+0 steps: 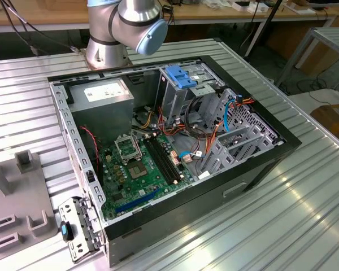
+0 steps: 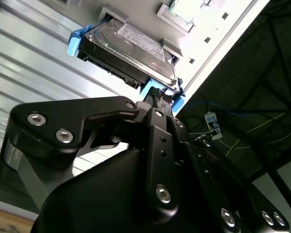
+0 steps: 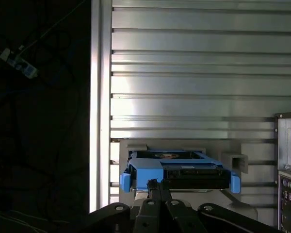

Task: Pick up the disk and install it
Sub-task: 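Pick up the disk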

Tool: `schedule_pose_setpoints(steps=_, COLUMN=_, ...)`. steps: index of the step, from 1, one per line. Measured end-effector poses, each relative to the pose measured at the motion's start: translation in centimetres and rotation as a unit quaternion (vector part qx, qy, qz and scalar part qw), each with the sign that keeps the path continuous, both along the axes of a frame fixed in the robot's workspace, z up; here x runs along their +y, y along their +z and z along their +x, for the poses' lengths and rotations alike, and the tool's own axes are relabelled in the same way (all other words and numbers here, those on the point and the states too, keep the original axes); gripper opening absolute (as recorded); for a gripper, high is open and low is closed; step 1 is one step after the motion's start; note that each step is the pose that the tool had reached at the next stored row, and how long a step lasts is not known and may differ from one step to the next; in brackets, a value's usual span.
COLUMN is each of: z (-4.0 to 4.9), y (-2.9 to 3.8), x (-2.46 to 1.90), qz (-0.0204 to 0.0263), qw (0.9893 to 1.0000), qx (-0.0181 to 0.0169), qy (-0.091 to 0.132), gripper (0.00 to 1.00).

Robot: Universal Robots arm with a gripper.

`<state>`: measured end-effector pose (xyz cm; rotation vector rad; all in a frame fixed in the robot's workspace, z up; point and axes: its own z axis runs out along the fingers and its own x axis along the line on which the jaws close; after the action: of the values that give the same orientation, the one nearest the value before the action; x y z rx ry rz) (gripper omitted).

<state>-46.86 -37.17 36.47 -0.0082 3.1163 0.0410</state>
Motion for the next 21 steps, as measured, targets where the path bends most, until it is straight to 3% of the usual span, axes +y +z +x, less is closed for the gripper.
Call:
schedule_pose_setpoints(steps=4, z=0.00, y=0.00, x=-0.04, qz=0.0000, qw=0.9994, qx=0.0000, qy=0.034, gripper=0.11)
schedule_pose_setpoints(steps=6, z=-0.01, y=0.00, x=-0.05, qz=0.0000, qw=0.9980, qx=0.0000, qy=0.063, gripper=0.11)
schedule_pose_setpoints(steps=7, z=-0.01, y=0.00, x=-0.05, qz=0.0000, qw=0.9970, qx=0.0000, qy=0.077, gripper=0.11)
schedule_pose_setpoints(steps=9, z=-0.01, y=-0.01, x=-0.05, qz=-0.0001, qw=0.9935, qx=-0.0001, qy=0.114, gripper=0.11)
schedule_pose_setpoints(steps=11, z=-0.01, y=-0.01, x=-0.05, qz=-0.0001, qw=0.9879, qx=0.0000, qy=0.155, gripper=0.11)
schedule_pose_setpoints(steps=13, z=-0.01, y=-0.03, x=-0.04, qz=-0.0002, qw=0.9791, qx=0.0000, qy=0.204, gripper=0.11)
schedule_pose_setpoints(steps=14, z=0.00, y=-0.04, x=-0.05, qz=-0.0002, qw=0.9763, qx=0.0000, qy=0.216, gripper=0.11)
schedule_pose_setpoints(steps=15, z=0.00, y=-0.04, x=-0.05, qz=-0.0002, qw=0.9745, qx=0.0000, qy=0.225, gripper=0.11)
schedule_pose_setpoints(steps=16, z=0.00, y=-0.04, x=-0.05, qz=-0.0003, qw=0.9698, qx=0.0000, qy=0.244, gripper=0.11)
schedule_pose_setpoints(steps=17, z=0.00, y=-0.05, x=-0.05, qz=-0.0002, qw=0.9668, qx=0.0000, qy=0.256, gripper=0.11)
schedule_pose_setpoints(steps=19, z=0.00, y=-0.05, x=-0.05, qz=-0.0003, qw=0.9589, qx=0.0000, qy=0.284, gripper=0.11)
schedule_pose_setpoints(steps=21, z=0.00, y=-0.06, x=-0.04, qz=-0.0005, qw=0.9521, qx=0.0000, qy=0.306, gripper=0.11)
